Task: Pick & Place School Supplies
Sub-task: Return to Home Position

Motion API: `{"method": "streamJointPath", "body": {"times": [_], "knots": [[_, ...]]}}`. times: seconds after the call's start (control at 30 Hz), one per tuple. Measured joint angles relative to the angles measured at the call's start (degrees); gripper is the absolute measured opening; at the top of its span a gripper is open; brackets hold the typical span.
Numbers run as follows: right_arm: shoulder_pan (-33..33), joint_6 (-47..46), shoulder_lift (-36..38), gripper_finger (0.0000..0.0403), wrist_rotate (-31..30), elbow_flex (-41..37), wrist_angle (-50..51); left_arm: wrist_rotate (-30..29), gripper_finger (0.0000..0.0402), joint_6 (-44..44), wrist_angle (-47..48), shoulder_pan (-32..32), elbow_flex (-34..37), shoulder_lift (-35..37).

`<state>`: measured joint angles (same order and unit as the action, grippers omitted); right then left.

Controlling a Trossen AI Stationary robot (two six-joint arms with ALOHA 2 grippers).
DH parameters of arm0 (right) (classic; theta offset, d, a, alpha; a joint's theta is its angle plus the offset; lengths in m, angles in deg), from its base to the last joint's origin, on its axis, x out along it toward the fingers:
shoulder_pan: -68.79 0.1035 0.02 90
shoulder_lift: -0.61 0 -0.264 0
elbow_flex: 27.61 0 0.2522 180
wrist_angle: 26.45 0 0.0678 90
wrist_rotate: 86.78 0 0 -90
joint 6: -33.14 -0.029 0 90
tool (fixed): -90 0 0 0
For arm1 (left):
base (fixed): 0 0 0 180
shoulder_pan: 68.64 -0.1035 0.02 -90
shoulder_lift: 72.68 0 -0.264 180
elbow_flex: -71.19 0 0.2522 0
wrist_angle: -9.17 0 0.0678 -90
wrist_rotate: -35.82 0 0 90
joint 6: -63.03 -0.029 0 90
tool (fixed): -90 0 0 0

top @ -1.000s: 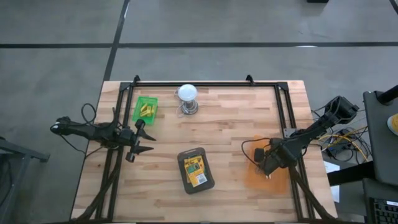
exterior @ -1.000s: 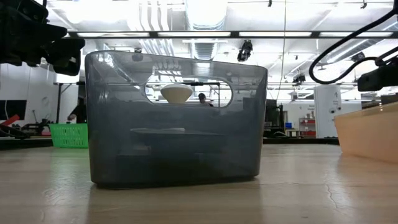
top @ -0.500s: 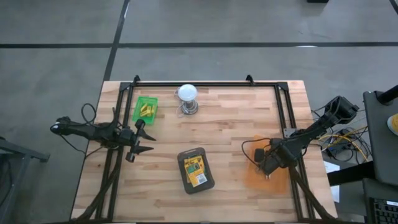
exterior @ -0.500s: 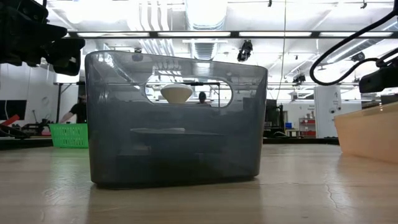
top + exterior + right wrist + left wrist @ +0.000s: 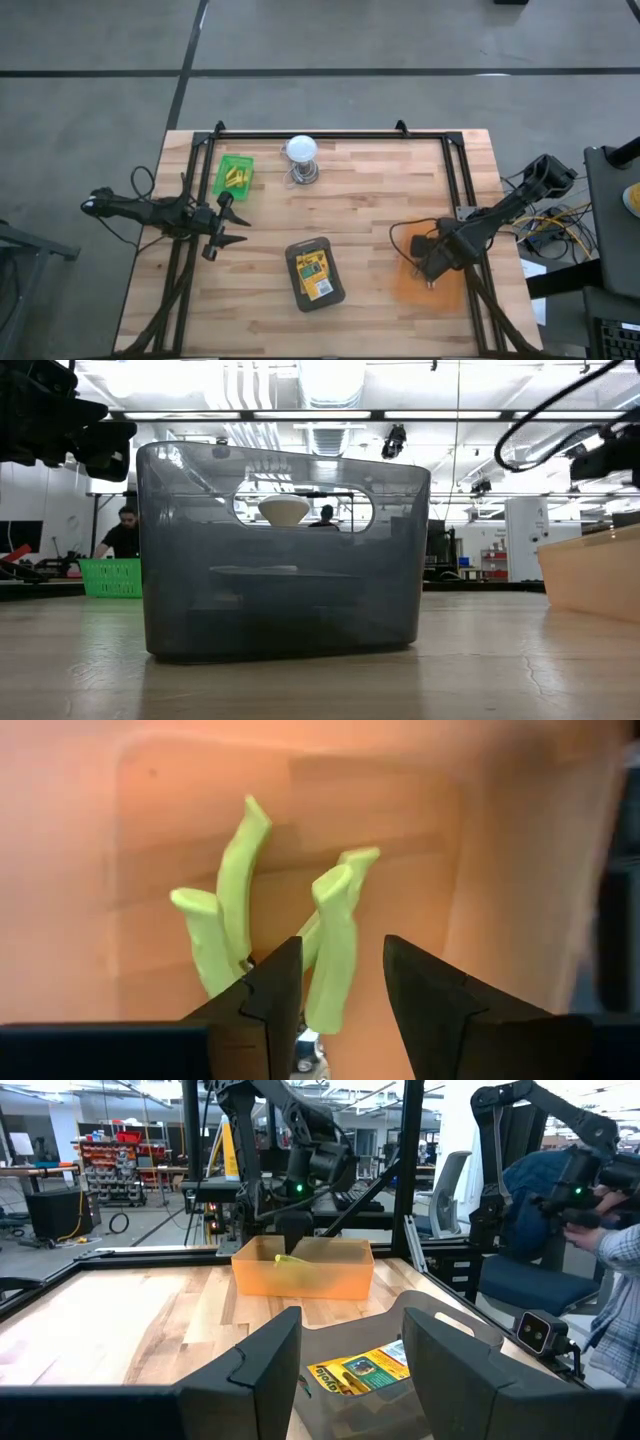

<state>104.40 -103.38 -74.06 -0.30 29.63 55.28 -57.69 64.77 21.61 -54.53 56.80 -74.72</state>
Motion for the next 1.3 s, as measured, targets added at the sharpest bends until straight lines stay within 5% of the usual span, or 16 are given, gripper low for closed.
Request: {"method": "streamJointPath", "body": {"times": [0.27, 0.63, 1.03, 1.3], "knots": [[0.0, 0.0, 0.2, 0.0138, -4.9, 11.2, 14.7, 0.0, 0.0181, 0.0, 0.0, 0.0, 0.0, 0.0], [0.0, 10.9, 3.2, 0.0138, -22.9, 25.8, 20.1, 0.0, 0.0181, 0.0, 0.0, 0.0, 0.0, 0.0], [-0.2, 39.7, 8.1, 0.0139, -51.6, 37.1, 19.8, 0.0, 0.0181, 0.0, 0.0, 0.0, 0.0, 0.0], [-1.3, 76.2, 9.2, 0.0144, -64.6, 37.6, 9.8, 0.0, 0.0181, 0.0, 0.0, 0.0, 0.0, 0.0]]}}
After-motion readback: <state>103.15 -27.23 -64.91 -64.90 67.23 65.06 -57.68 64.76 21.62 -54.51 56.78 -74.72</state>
